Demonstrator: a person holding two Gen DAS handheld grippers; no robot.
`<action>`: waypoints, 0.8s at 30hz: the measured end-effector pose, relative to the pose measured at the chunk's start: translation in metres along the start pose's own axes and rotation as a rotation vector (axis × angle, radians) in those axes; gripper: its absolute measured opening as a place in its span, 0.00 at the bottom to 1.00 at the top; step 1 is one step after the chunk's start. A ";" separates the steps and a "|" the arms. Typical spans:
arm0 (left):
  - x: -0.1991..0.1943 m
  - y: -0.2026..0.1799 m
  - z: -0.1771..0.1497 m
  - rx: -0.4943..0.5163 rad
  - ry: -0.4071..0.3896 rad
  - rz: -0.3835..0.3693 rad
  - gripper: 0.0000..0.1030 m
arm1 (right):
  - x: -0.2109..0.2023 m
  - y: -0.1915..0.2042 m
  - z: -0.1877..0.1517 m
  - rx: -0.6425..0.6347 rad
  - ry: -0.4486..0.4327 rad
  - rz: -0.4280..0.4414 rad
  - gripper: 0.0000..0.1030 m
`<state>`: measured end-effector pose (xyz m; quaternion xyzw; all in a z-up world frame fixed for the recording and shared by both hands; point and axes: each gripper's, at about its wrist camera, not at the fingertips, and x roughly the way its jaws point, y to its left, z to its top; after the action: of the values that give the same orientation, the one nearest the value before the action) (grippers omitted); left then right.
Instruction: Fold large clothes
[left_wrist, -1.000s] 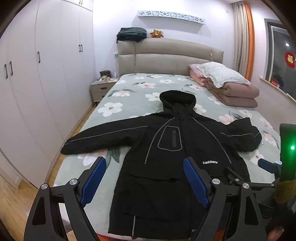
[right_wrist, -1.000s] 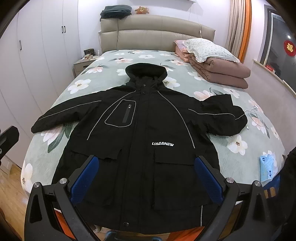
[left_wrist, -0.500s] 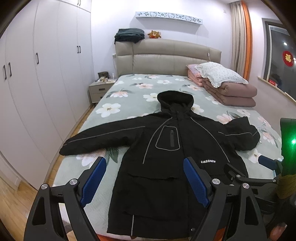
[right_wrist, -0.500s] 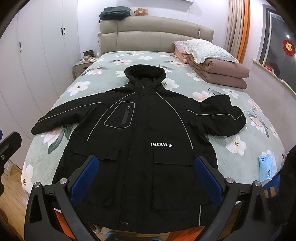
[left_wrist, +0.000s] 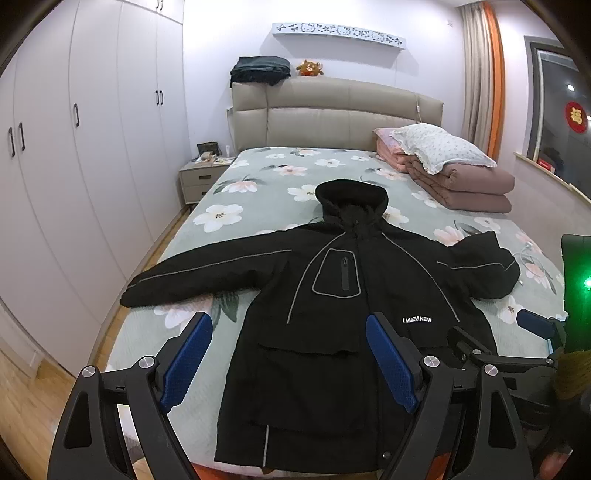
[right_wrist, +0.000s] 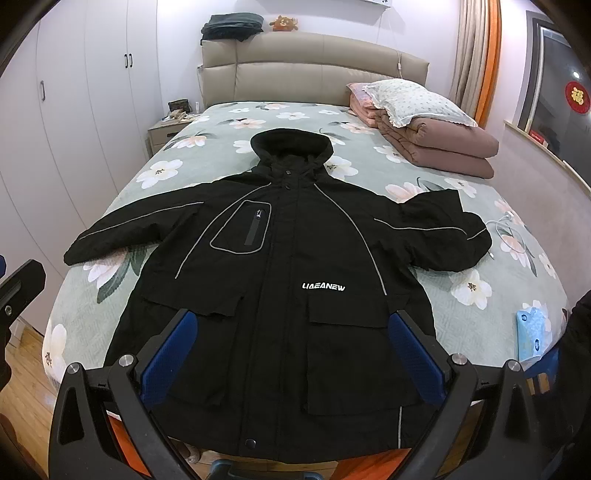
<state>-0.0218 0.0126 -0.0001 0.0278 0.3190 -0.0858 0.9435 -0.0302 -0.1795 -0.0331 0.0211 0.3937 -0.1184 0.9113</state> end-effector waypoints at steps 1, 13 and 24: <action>0.000 0.000 0.001 -0.001 0.000 0.001 0.84 | 0.000 0.000 0.000 0.001 0.001 0.001 1.00; 0.000 -0.002 0.000 0.001 0.006 -0.004 0.84 | -0.002 0.000 -0.002 0.001 0.001 0.006 1.00; 0.033 -0.019 0.001 0.011 0.062 -0.051 0.84 | 0.014 -0.016 -0.008 0.042 -0.001 0.020 1.00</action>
<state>0.0012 -0.0107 -0.0193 0.0276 0.3480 -0.1105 0.9305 -0.0299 -0.1972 -0.0477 0.0442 0.3905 -0.1174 0.9120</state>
